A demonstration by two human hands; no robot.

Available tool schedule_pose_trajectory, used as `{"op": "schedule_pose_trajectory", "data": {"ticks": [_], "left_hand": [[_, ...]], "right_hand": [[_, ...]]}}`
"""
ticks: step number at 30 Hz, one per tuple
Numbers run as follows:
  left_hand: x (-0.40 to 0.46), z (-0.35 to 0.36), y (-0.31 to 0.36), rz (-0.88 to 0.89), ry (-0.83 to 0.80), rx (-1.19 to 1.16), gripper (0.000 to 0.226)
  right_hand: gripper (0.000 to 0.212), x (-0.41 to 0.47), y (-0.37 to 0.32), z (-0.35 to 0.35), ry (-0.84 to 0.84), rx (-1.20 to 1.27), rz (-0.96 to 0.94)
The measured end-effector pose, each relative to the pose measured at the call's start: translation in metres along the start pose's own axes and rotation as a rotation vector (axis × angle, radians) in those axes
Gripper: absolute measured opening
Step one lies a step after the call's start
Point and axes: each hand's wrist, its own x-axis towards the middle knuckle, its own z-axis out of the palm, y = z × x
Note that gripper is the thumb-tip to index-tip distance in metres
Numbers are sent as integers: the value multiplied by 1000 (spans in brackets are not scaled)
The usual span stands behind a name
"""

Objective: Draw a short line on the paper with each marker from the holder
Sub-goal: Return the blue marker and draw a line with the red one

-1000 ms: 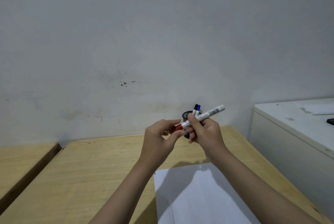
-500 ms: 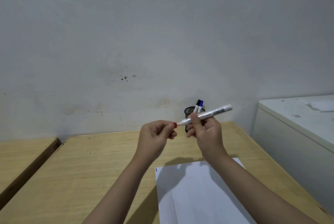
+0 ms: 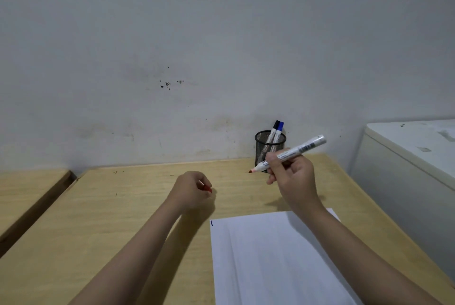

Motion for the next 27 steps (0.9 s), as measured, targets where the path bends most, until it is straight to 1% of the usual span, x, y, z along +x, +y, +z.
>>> {"op": "schedule_pose_trajectory", "data": {"ticks": [4, 7, 9, 11, 12, 15, 17, 19, 21, 23, 25, 27], "left_hand": [[10, 11, -7, 16, -97, 106, 20], [14, 14, -8, 16, -112, 93, 16], [12, 16, -10, 0, -103, 92, 25], [6, 18, -14, -32, -68, 31, 35], [1, 17, -17, -49, -34, -22, 37], [-20, 9, -22, -63, 34, -133, 29], [-40, 6, -22, -41, 9, -172, 27], [-60, 7, -21, -42, -43, -205, 31], [-72, 11, -24, -21, -49, -119, 39], [-72, 13, -31, 37, -43, 51, 49], [-72, 13, -33, 63, -45, 131, 48], [-71, 14, -34, 70, -39, 141, 43]], "right_hand": [[22, -2, 11, -4, -2, -41, 32], [23, -5, 17, -2, -27, -47, 48], [20, -7, 19, 3, -48, -29, 68], [15, -10, 20, 8, -70, 22, 92], [13, -11, 21, 10, -78, 44, 104], [12, -14, 23, 16, -107, 65, 147], [13, -17, 25, 23, -139, 77, 190], [15, -21, 29, 32, -168, 92, 261], [17, -27, 36, 44, -188, 98, 358], [22, -36, 46, 53, -203, 64, 440], [26, -44, 56, 59, -197, 22, 485], [27, -49, 63, 61, -180, -23, 479]]}}
